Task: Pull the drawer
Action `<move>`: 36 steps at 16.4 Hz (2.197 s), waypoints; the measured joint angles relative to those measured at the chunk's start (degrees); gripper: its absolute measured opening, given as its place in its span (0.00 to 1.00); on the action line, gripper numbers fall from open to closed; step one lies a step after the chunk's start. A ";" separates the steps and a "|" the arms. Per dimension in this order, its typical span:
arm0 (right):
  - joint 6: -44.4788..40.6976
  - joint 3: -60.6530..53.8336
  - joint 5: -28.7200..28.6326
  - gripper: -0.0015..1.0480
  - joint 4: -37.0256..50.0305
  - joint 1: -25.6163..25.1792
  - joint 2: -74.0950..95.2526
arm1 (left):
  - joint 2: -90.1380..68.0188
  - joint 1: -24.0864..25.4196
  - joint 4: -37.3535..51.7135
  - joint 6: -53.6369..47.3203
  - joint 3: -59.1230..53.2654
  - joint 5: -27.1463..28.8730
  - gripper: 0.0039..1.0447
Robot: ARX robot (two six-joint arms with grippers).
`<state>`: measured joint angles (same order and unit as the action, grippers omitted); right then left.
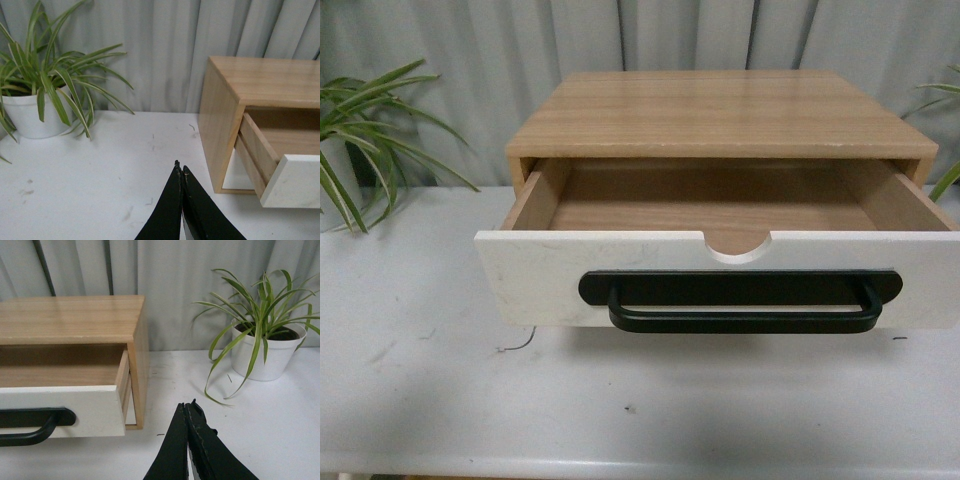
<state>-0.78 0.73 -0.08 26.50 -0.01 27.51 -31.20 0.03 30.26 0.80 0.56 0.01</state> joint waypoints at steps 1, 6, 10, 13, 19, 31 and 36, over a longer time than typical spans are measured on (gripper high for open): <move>0.00 -0.02 0.02 0.02 -1.81 0.00 -2.34 | 3.34 0.00 -2.47 0.02 0.00 0.00 0.01; 0.00 -0.02 0.02 0.02 -9.46 0.00 -10.91 | 12.24 0.00 -11.26 0.02 0.00 0.02 0.01; 0.00 -0.02 0.04 0.02 -14.19 0.00 -15.45 | 17.46 0.00 -16.46 0.02 0.00 0.02 0.01; -0.02 -0.02 0.02 0.02 -16.96 0.00 -17.94 | 20.24 0.00 -19.37 0.02 0.00 0.00 0.01; 0.17 0.02 0.11 0.02 -26.80 -0.04 -27.28 | 30.67 -0.04 -30.71 0.00 0.04 0.00 0.01; 0.22 0.02 0.11 0.94 -26.71 0.00 -27.30 | 30.69 -0.04 -30.47 -0.04 0.02 0.00 0.94; 0.22 0.02 0.11 0.94 -26.71 0.00 -27.30 | 30.69 -0.04 -30.47 -0.02 0.02 0.00 0.94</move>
<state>-0.56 0.75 0.03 -0.21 -0.01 0.21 -0.51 -0.01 -0.21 0.78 0.58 0.01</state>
